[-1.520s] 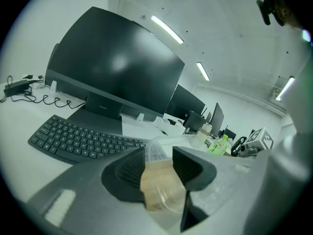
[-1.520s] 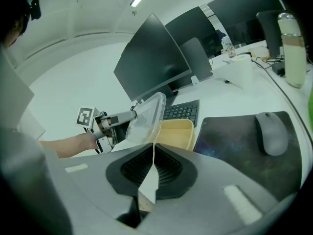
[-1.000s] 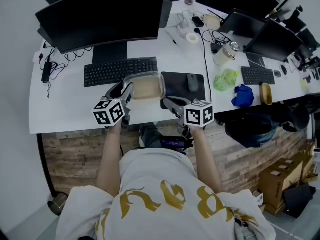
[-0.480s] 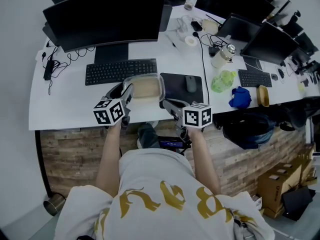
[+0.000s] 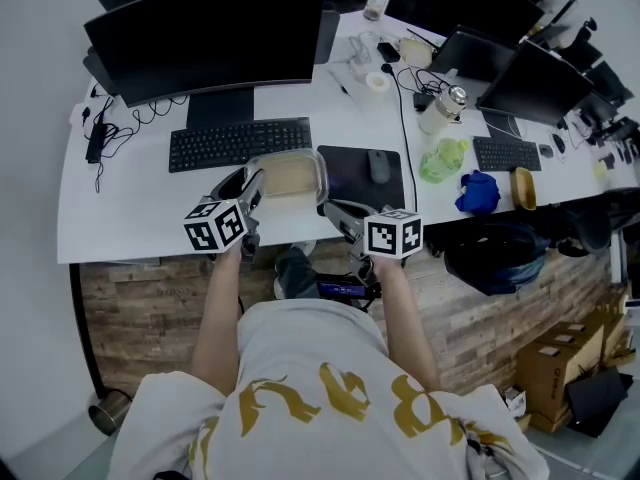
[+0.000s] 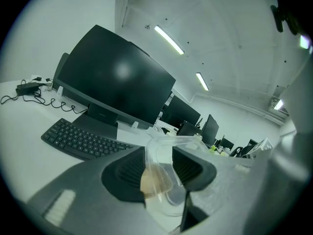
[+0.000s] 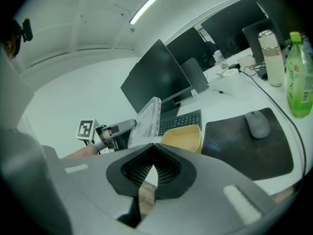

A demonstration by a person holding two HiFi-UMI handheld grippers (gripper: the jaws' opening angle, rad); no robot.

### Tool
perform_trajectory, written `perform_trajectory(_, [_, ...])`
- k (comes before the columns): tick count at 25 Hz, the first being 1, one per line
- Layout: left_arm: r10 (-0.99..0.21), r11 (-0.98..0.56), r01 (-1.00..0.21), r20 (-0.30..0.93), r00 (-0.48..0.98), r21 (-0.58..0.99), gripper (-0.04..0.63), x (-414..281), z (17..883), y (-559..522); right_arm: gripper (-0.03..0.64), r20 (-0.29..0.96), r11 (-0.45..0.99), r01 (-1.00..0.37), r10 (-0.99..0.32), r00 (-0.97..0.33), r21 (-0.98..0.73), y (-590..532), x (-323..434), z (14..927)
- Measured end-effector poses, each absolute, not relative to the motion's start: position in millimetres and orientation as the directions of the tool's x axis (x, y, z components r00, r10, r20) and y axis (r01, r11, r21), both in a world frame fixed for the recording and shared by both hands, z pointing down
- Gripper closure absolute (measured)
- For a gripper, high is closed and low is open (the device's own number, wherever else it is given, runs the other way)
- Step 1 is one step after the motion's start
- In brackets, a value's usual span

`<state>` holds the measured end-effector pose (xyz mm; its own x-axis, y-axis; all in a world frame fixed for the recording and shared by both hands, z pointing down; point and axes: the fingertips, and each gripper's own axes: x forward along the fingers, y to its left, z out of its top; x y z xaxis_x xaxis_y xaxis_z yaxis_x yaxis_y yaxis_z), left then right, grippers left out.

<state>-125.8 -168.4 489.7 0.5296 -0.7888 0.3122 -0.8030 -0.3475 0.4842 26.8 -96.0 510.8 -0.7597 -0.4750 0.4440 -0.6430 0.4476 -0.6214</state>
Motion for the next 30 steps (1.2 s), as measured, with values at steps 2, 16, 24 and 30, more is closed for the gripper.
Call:
perform_trajectory(2, [-0.788,-0.352,-0.801,0.308,0.533,0.485,0.417,-124.0,488.2,-169.3,0.588,0.441,0.447,-0.642,-0.477,-0.760,-0.623,-96.4,27.8,510.2])
perform_trajectory(16, [-0.793,-0.340,-0.793,0.299,0.531,0.506,0.417,-126.3,489.2,-172.1,0.589,0.458,0.444,-0.641,-0.456,-0.763,-0.626,-97.6,24.1,520.9])
perform_trajectory(24, [-0.793,-0.333,-0.795,0.305,0.527,0.507,0.417,-127.4,491.5,-172.6,0.589,0.461,0.446,-0.638,-0.448,-0.766,-0.628,-98.4,23.7,521.4])
perform_trajectory(30, [-0.791,-0.330,-0.794,0.310,0.528,0.511,0.418,-128.6,494.2,-173.2,0.589,0.463,0.443,-0.636,-0.444,-0.768,-0.632,-97.8,22.6,523.1])
